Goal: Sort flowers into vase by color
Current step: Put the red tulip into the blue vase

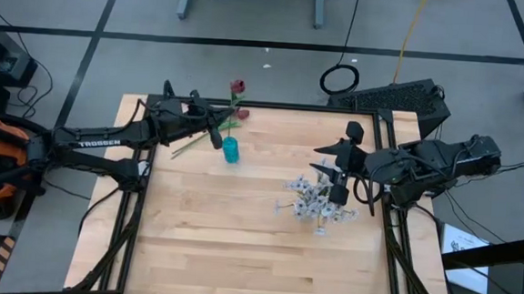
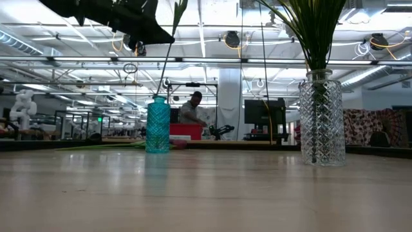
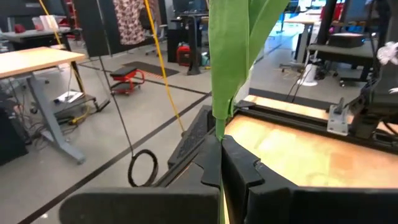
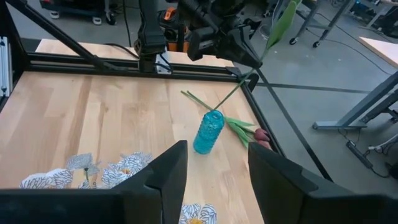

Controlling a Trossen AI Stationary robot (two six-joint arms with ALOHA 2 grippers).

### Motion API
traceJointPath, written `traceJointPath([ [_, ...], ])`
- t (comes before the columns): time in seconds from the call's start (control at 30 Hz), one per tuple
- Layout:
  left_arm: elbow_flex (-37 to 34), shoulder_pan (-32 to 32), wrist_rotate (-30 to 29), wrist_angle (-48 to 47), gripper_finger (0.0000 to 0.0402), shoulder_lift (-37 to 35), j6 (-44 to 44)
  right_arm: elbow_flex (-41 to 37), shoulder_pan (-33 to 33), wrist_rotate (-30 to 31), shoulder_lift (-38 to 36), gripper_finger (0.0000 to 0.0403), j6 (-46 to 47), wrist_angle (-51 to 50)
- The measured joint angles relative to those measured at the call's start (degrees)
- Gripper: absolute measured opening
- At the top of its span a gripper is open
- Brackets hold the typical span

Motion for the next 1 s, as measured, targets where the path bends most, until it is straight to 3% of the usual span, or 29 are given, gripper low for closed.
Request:
traceJointPath([
  [0.73, -0.05, 0.16, -0.90, 0.68, 0.0000, 0.04, 1.44, 0.00, 0.00, 0.02, 0.00, 0.0160, -0.44, 1.22],
  [1.0, -8.08, -1.01, -5.55, 14.07, 0.0000, 0.04, 0.99, 0.00, 0.00, -0.04, 0.00, 0.0160, -0.44, 1.16],
])
